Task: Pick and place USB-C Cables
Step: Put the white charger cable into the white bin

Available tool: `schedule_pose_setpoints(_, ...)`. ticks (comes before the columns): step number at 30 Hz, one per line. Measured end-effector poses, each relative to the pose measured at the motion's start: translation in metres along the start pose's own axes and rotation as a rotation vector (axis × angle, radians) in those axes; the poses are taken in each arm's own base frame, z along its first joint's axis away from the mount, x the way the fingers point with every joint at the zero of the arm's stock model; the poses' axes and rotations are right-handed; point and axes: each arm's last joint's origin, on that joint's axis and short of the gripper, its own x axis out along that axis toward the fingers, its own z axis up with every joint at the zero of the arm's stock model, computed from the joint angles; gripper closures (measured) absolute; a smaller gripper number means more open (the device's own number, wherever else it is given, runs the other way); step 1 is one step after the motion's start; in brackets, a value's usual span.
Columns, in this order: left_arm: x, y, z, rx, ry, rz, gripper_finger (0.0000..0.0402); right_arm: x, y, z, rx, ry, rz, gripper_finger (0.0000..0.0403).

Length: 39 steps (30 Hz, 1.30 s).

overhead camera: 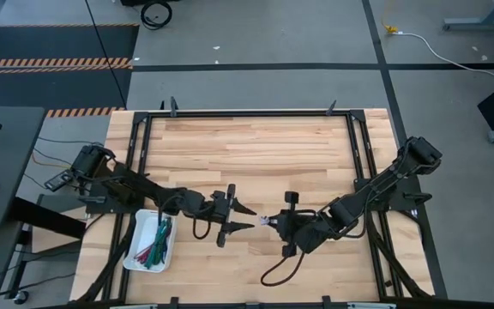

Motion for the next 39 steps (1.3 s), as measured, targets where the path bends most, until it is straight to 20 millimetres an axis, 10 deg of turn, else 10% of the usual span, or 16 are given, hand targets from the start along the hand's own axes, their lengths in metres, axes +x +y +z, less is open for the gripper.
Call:
schedule_pose_setpoints(25,0.000,-0.002,0.004,0.050,-0.045,0.011,0.0235,0.009,-0.008,0.014,0.094,-0.076,0.064,0.0353)
schedule_pose_setpoints(34,0.000,-0.001,0.004,0.062,-0.045,0.013,0.0383,0.008,-0.007,0.013,0.125,-0.060,0.125,0.0339)
schedule_pose_setpoints(39,0.000,-0.001,0.004,0.062,-0.047,0.027,0.0388,0.008,-0.006,0.013,0.147,-0.059,0.127,0.0342)
